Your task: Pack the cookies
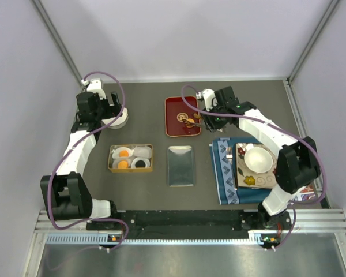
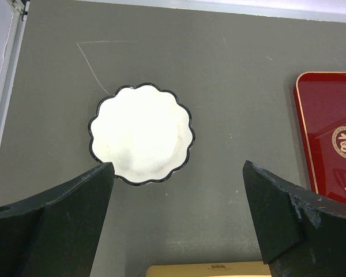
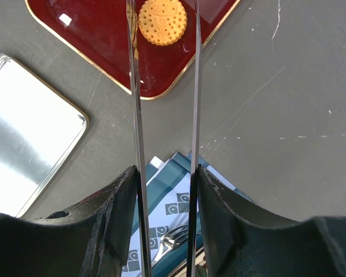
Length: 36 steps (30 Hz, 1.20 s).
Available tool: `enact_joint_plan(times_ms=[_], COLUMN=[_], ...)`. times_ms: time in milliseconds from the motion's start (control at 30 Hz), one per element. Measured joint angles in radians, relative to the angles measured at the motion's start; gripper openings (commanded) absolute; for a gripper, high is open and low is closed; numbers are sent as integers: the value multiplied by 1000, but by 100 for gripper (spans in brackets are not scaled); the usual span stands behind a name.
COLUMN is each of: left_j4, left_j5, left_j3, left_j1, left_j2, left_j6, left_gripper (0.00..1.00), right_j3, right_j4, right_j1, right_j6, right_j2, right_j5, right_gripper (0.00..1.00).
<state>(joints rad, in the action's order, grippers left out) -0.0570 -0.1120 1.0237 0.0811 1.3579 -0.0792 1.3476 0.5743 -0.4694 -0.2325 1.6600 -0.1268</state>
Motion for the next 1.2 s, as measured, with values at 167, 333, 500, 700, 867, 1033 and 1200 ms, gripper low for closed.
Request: enact_joint_plan(times_ms=[167, 333, 500, 700, 867, 1033, 1200], left_j4=[0, 0, 0, 0, 0, 0, 0], left_j5=[0, 0, 0, 1, 0, 0, 0], left_j3=[0, 0, 0, 0, 0, 0, 0], left_j1=[0, 0, 0, 0, 0, 0, 0], left_j2=[0, 0, 0, 0, 0, 0, 0], left_j6=[0, 0, 0, 0, 0, 0, 0], left_gripper=[99, 99, 99, 99, 99, 99, 99], right_j3=[-13, -14, -26, -54, -66, -67, -67], right_j4=[-9, -11, -14, -18, -16, -16, -15], right_j1=[0, 0, 0, 0, 0, 0, 0], right_j6=[0, 0, 0, 0, -1, -2, -3], right_j2=[8, 21, 21, 21, 20, 18, 16], right_j5=[-3, -4, -6, -6, -3, 0, 2], right_gripper=[45, 45, 44, 44, 43, 36, 27])
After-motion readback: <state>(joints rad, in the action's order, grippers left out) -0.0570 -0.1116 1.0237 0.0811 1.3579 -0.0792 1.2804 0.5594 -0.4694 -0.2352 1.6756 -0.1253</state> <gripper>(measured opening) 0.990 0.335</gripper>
